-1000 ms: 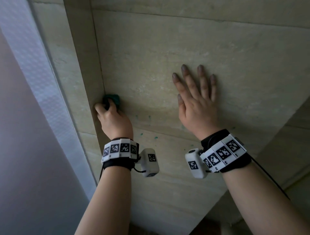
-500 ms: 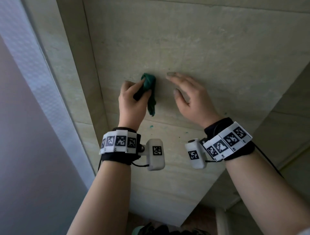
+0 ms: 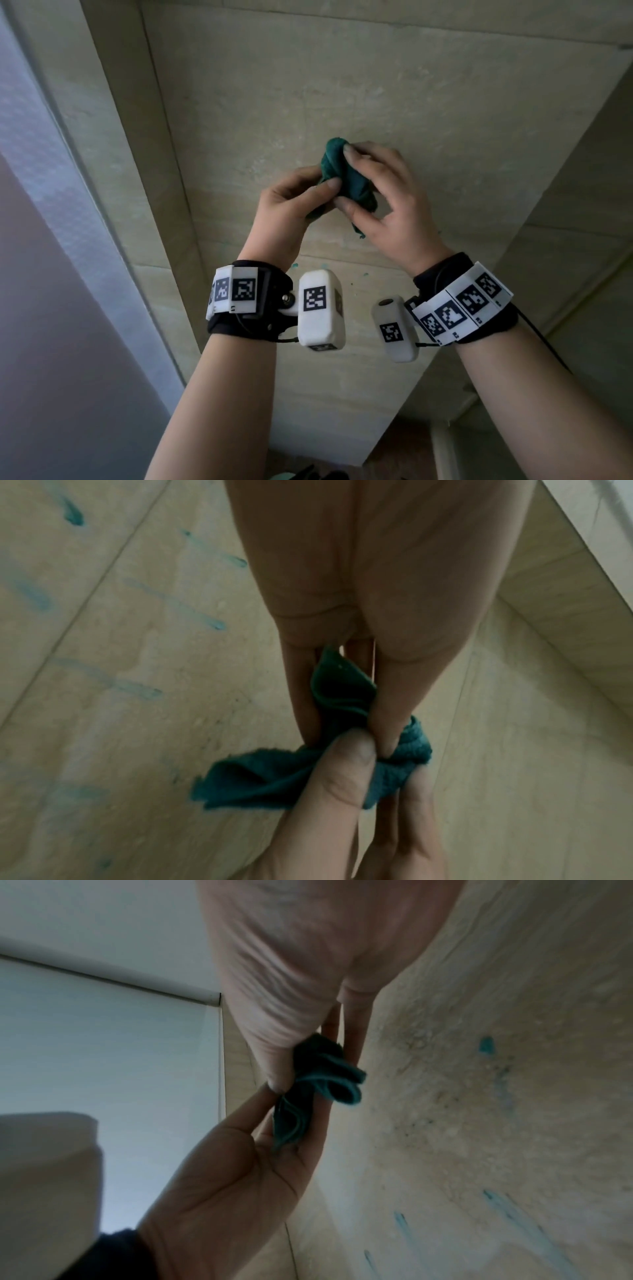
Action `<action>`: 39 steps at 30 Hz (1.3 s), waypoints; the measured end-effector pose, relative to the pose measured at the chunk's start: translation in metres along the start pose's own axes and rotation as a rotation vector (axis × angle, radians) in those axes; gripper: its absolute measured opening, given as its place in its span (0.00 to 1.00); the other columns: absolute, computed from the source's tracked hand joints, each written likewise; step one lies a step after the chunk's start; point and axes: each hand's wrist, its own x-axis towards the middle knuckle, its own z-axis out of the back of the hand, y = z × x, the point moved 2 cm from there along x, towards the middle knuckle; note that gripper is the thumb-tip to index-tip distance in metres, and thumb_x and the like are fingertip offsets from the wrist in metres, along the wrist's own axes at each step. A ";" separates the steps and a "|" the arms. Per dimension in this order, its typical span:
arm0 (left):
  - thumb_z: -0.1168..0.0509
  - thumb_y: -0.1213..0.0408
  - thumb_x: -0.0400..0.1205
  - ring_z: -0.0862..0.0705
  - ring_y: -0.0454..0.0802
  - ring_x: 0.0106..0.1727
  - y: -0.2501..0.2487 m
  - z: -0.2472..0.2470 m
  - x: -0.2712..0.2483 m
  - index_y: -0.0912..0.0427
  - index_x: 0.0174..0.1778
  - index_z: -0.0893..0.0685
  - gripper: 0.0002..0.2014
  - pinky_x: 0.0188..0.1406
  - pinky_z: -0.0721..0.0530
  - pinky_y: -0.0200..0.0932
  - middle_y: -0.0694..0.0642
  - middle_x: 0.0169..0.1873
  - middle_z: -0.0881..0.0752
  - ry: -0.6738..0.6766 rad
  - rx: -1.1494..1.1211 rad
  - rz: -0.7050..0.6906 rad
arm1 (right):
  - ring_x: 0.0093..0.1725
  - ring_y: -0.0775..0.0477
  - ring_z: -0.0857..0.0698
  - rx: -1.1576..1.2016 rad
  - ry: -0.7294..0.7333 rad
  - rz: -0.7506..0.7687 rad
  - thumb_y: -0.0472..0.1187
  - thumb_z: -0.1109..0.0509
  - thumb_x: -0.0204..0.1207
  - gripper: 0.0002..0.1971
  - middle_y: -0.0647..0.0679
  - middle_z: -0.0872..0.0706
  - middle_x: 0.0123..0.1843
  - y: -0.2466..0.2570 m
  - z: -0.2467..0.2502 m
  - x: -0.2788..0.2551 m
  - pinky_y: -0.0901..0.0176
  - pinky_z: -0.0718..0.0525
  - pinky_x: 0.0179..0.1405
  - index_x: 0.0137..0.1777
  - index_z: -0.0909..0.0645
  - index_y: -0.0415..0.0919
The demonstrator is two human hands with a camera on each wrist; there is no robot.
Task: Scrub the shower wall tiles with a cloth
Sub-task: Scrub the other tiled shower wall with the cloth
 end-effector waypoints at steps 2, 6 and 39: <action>0.31 0.69 0.75 0.13 0.50 0.48 0.002 -0.003 0.002 0.59 0.48 0.09 0.09 0.49 0.17 0.40 0.56 0.45 0.09 0.043 0.013 0.035 | 0.64 0.35 0.22 -0.063 -0.014 -0.012 0.36 0.25 0.74 0.25 0.34 0.22 0.66 -0.003 0.004 -0.002 0.41 0.21 0.64 0.70 0.24 0.28; 0.29 0.56 0.72 0.13 0.54 0.58 0.005 -0.005 0.006 0.64 0.54 0.11 0.19 0.61 0.20 0.44 0.61 0.53 0.11 0.072 0.042 0.099 | 0.66 0.41 0.25 -0.082 -0.014 -0.052 0.38 0.24 0.73 0.28 0.34 0.23 0.66 -0.006 0.009 -0.008 0.54 0.24 0.69 0.71 0.26 0.27; 0.30 0.46 0.78 0.64 0.60 0.84 0.008 0.061 0.022 0.55 0.85 0.55 0.49 0.81 0.59 0.58 0.59 0.84 0.63 -0.424 1.030 -0.283 | 0.63 0.33 0.27 -0.592 -0.472 -0.227 0.23 0.38 0.76 0.20 0.29 0.24 0.66 -0.017 -0.007 -0.036 0.44 0.26 0.68 0.68 0.21 0.30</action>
